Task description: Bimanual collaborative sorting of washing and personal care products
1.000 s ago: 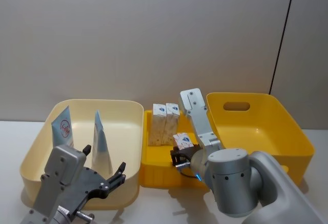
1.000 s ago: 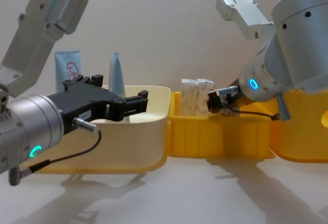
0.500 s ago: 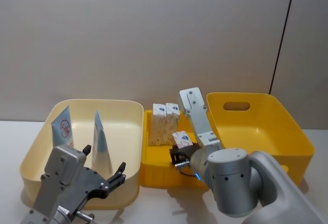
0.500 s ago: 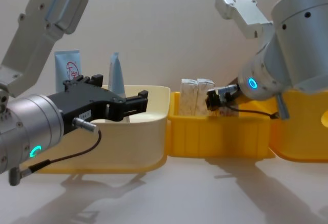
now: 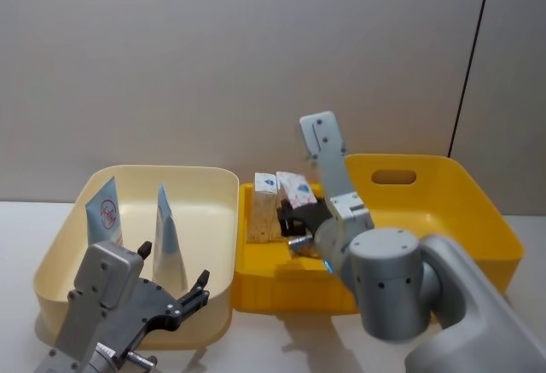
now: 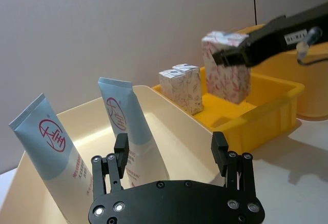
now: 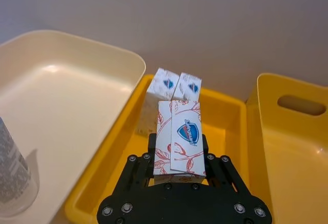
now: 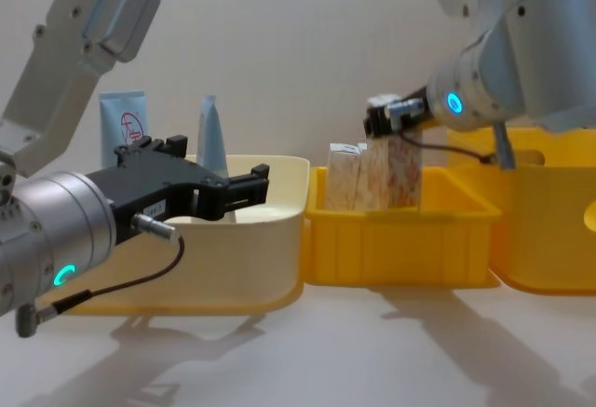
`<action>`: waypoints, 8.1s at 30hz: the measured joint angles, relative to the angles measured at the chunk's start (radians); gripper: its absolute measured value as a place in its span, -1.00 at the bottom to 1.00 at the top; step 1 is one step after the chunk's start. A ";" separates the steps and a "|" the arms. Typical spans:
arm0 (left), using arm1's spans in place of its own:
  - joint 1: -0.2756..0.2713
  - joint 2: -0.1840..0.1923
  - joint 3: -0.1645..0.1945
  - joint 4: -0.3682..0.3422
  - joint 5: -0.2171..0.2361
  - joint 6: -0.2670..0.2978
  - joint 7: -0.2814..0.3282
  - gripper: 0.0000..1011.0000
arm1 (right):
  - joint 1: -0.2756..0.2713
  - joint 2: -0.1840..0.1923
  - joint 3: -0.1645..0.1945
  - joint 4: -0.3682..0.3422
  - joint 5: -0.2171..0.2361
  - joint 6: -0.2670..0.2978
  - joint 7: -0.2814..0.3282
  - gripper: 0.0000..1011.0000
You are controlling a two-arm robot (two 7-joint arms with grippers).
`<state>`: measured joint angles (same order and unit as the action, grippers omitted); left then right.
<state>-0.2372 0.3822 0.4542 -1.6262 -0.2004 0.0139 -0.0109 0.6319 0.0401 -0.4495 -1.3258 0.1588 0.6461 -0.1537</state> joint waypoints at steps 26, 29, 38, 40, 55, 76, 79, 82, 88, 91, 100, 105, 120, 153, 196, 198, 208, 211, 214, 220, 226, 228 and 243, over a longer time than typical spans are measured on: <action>0.000 0.000 0.000 0.000 0.000 0.000 0.000 0.98 | 0.133 0.072 0.044 -0.035 -0.114 -0.102 -0.046 -0.19; 0.000 0.000 0.000 0.000 0.000 0.000 0.000 0.98 | 0.147 0.088 0.052 -0.028 -0.130 -0.087 -0.054 -0.19; 0.000 0.000 0.000 0.000 0.000 0.000 0.000 0.98 | 0.178 0.121 0.071 0.004 -0.152 -0.019 -0.050 -0.19; 0.000 0.000 0.000 0.000 0.000 0.000 0.000 0.98 | 0.182 0.124 0.073 0.010 -0.152 -0.005 -0.045 -0.19; 0.000 0.000 0.000 0.000 0.000 0.000 0.000 0.98 | 0.214 0.137 0.083 0.105 -0.141 0.103 0.030 -0.19; 0.000 0.000 0.000 0.000 0.000 0.000 0.000 0.98 | 0.228 0.138 0.087 0.162 -0.129 0.144 0.073 0.52; 0.000 0.000 0.000 0.000 0.000 0.000 0.000 0.98 | 0.229 0.138 0.087 0.164 -0.129 0.146 0.075 0.68; 0.000 0.000 0.000 0.000 0.000 0.000 0.000 0.98 | 0.230 0.138 0.087 0.167 -0.128 0.149 0.077 0.85; -0.003 -0.001 0.000 0.000 0.000 0.004 -0.002 0.98 | 0.230 0.138 0.087 0.171 -0.128 0.150 0.079 0.98; -0.011 -0.002 0.001 0.002 0.002 0.018 -0.006 0.98 | 0.230 0.138 0.087 0.171 -0.127 0.151 0.080 0.98; -0.052 -0.015 0.013 0.025 0.022 0.084 -0.013 0.98 | 0.231 0.138 0.087 0.173 -0.127 0.153 0.082 0.98; -0.073 -0.027 0.018 0.045 0.033 0.113 -0.012 0.98 | 0.231 0.138 0.087 0.174 -0.126 0.153 0.082 0.98; -0.117 -0.060 0.008 0.089 0.056 0.153 0.005 0.98 | 0.231 0.138 0.087 0.175 -0.127 0.153 0.083 0.98; -0.204 -0.160 -0.030 0.262 0.029 0.107 -0.022 0.97 | 0.231 0.138 0.087 0.175 -0.127 0.153 0.083 0.98; -0.222 -0.178 -0.034 0.296 0.035 0.091 -0.027 -0.51 | 0.231 0.138 0.087 0.175 -0.127 0.153 0.083 0.98; -0.223 -0.178 -0.034 0.296 0.035 0.091 -0.027 -0.51 | 0.231 0.138 0.087 0.175 -0.127 0.153 0.083 0.98; -0.223 -0.178 -0.034 0.297 0.035 0.091 -0.027 -0.51 | 0.231 0.138 0.087 0.175 -0.127 0.153 0.083 0.98; -0.223 -0.178 -0.034 0.297 0.035 0.091 -0.027 -0.51 | 0.231 0.138 0.087 0.175 -0.127 0.153 0.083 0.98; -0.223 -0.178 -0.034 0.297 0.035 0.091 -0.027 -0.51 | 0.231 0.138 0.087 0.175 -0.127 0.153 0.083 0.98; -0.223 -0.179 -0.034 0.297 0.035 0.091 -0.027 -0.51 | 0.231 0.138 0.087 0.175 -0.127 0.153 0.083 0.98; -0.223 -0.179 -0.034 0.296 0.036 0.091 -0.027 -0.51 | 0.231 0.138 0.087 0.175 -0.127 0.153 0.083 0.98; -0.223 -0.179 -0.035 0.295 0.039 0.091 -0.026 -0.51 | 0.231 0.138 0.087 0.174 -0.127 0.153 0.083 0.98; -0.234 -0.178 -0.059 0.240 0.054 0.037 -0.017 -0.51 | 0.231 0.138 0.087 0.175 -0.127 0.153 0.083 0.98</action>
<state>-0.4715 0.2045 0.3954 -1.3862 -0.1467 0.0513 -0.0276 0.8632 0.1777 -0.3629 -1.1512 0.0318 0.7994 -0.0711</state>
